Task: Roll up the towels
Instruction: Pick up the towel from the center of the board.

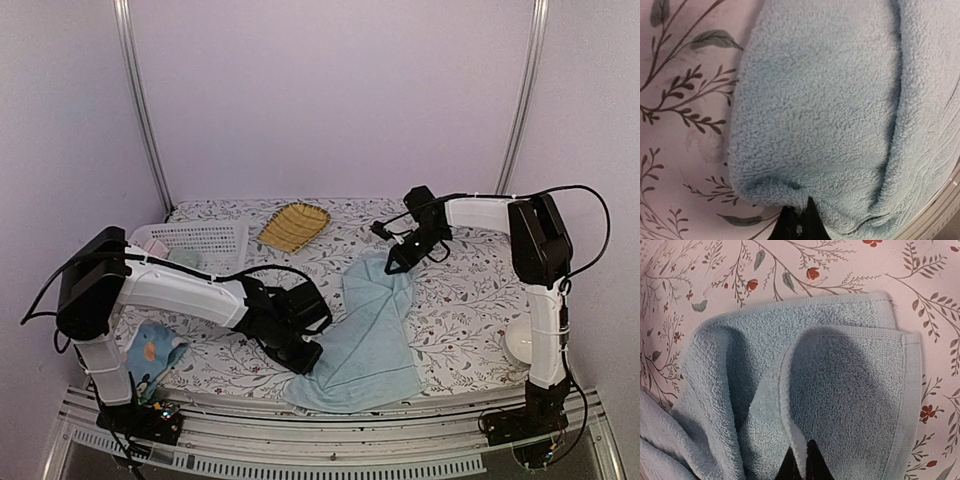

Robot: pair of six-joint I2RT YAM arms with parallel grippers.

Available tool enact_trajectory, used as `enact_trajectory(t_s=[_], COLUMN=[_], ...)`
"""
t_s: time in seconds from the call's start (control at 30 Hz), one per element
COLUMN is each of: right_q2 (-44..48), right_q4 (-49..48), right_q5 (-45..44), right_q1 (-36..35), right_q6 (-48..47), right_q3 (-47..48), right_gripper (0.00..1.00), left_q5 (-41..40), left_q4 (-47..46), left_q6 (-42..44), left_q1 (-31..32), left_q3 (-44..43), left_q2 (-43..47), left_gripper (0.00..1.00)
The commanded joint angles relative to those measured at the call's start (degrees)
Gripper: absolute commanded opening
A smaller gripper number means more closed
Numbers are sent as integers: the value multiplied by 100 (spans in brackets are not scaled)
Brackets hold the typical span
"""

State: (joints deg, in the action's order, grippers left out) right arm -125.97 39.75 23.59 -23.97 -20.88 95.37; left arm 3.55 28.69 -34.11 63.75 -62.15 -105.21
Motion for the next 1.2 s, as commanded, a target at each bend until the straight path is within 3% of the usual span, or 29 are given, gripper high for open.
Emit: enact_trajectory(t_s=[0.0,0.2,0.33,0.5,0.6,0.67,0.77,0.9,1.17], right_q2=[433,1691,2710,3468,3565,3617,3534,2979,1872], right_q4=[50,97,149,908,1524,1918,2507,3129,1726], right_q5=[-92,371,233,122,604,879,1099,1110,84], right_q1=[162,1269,1804,1827,1816,1771,1755,1796,1860], right_q6=[63,452,414,-252,-674,-1059,-1636,-1991,-1314], right_q3=[513,500,-744,-2042,-2410,-2523,-2316,-1456,-281], right_gripper=[3,2,3,8,17,30,42,45,38], left_q5=[-568,-1556,-1577,-1003,-618,-472,-392,-346,-87], left_q4=[426,1136,1201,1204,1345,1446,1482,1448,1073], left_q6=[186,586,857,1415,1674,1789,1929,2042,1899], left_q1=[-121,-699,-1134,-1324,-1321,-1315,-1314,-1314,-1296], left_q3=[-326,-858,-907,-1098,-1171,-1200,-1203,-1159,-614], left_q2=[-492,92,607,511,336,320,469,719,1005], left_gripper=[0,0,0,0,0,0,0,4,6])
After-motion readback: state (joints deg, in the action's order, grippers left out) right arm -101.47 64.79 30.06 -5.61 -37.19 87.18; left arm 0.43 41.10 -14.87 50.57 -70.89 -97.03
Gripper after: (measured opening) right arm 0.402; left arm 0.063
